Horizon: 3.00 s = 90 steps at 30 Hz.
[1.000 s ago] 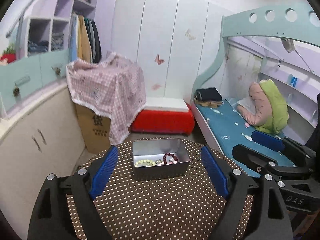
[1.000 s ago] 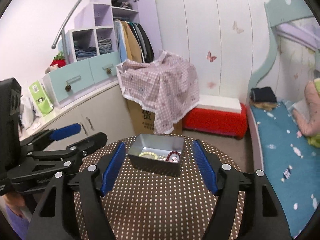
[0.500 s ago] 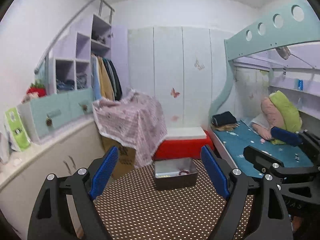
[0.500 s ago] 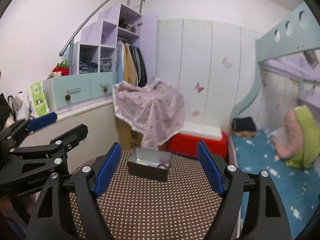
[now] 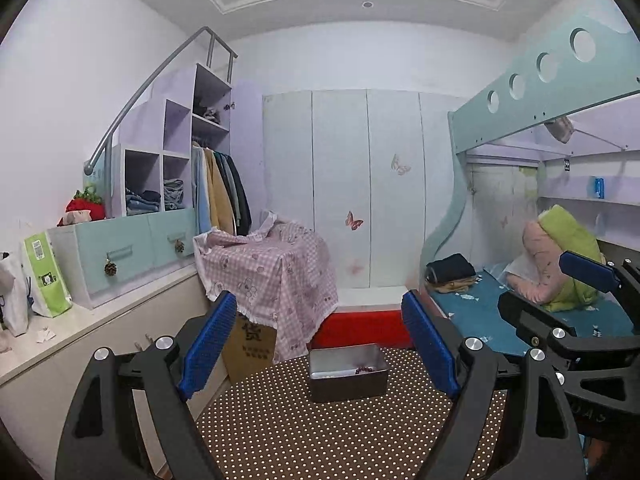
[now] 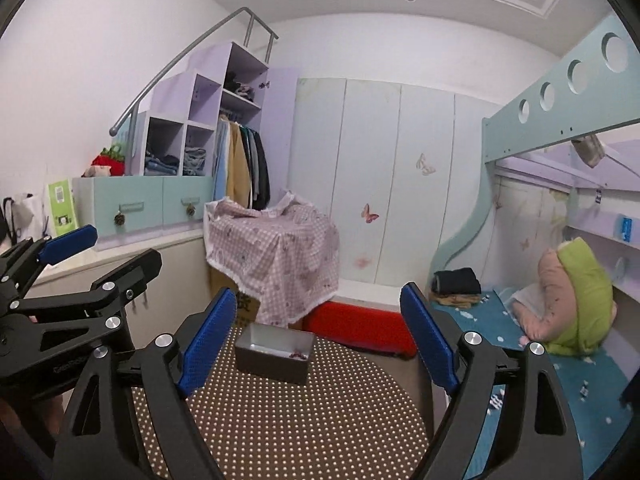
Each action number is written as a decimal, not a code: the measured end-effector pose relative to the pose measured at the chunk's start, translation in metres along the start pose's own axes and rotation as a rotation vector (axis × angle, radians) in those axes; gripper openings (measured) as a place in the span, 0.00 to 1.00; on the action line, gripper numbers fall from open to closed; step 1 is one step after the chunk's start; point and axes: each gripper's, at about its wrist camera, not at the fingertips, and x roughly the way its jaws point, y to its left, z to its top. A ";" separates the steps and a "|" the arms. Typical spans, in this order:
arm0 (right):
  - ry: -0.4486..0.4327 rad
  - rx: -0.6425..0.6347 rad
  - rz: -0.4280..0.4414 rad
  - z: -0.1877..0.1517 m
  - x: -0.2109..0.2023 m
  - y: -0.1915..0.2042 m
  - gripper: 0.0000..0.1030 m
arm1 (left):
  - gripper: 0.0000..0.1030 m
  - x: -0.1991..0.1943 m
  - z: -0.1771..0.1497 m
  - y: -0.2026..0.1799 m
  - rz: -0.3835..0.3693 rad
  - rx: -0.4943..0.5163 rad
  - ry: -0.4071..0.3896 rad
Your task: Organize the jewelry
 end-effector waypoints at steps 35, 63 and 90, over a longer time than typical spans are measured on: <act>0.029 0.029 -0.034 -0.007 0.012 -0.010 0.82 | 0.80 0.022 -0.003 -0.006 -0.088 -0.050 0.054; 0.030 0.040 -0.052 -0.006 0.015 -0.011 0.85 | 0.83 0.028 0.001 -0.008 -0.081 -0.055 0.061; 0.039 0.041 -0.048 -0.008 0.020 -0.006 0.85 | 0.83 0.028 -0.003 -0.011 -0.057 -0.038 0.062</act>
